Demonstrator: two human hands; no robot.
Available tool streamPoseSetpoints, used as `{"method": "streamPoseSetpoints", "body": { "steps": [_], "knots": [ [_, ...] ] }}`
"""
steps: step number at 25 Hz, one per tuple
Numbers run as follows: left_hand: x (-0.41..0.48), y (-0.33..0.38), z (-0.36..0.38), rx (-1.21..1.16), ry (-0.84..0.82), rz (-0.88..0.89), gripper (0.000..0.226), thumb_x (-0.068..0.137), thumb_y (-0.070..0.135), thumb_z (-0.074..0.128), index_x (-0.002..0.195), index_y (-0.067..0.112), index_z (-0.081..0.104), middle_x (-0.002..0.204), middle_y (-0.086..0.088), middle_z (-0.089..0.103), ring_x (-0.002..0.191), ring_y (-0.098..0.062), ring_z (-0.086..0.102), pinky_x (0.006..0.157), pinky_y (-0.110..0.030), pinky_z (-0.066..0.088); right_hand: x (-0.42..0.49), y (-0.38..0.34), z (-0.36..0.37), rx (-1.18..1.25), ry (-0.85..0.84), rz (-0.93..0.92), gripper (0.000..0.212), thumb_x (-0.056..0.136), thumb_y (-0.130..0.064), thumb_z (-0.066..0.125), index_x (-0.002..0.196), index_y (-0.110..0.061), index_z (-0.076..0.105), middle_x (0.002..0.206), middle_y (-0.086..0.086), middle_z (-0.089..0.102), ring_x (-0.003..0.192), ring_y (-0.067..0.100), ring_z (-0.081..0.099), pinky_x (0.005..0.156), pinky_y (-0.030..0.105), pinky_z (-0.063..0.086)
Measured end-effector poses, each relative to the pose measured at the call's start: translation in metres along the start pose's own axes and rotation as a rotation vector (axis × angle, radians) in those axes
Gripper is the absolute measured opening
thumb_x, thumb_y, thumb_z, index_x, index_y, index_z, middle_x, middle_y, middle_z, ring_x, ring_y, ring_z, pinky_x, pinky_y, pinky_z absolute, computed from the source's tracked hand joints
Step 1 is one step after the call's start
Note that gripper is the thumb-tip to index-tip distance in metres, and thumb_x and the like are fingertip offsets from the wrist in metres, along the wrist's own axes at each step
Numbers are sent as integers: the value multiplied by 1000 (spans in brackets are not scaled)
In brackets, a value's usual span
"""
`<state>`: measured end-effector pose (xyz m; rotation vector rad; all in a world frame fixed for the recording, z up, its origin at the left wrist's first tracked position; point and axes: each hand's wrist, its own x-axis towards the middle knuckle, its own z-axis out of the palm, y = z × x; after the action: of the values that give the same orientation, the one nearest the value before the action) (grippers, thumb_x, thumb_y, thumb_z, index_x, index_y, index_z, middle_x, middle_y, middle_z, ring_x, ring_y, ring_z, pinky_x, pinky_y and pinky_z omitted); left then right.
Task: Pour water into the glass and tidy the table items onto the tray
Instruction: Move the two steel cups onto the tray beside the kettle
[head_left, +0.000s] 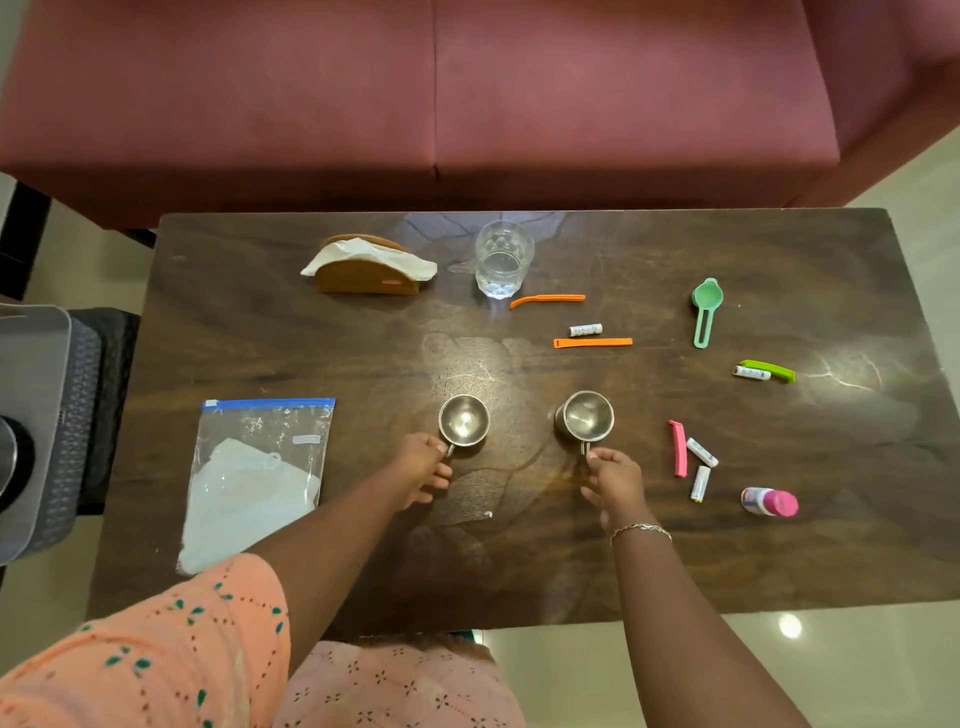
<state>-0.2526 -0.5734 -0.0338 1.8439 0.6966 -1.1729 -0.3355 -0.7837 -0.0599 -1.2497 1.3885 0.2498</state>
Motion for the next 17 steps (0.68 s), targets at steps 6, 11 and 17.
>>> {"method": "streamPoseSetpoints", "body": {
  "steps": [6,11,17],
  "knots": [
    [6,0,8,14,-108,-4,16,98,15,38,92,11,53,82,-6,59,66,-14,55,58,-28,45,15,0,8,35,-12,43,18,90,-10,56,72,-16,55,82,2,57,74,14,52,63,25,47],
    [10,-2,6,-132,-10,44,22,95,6,46,78,8,59,63,-6,58,43,-8,53,41,-16,43,6,-6,15,84,26,-85,11,86,5,56,77,-2,61,68,4,58,51,8,52,42,8,45],
    [-4,-4,-29,-286,-32,58,19,93,6,50,77,9,59,65,-8,60,45,-7,56,48,-16,48,-34,-1,53,177,-72,-130,16,82,8,59,72,-3,64,67,6,59,52,6,56,49,8,48]
  ]
}}
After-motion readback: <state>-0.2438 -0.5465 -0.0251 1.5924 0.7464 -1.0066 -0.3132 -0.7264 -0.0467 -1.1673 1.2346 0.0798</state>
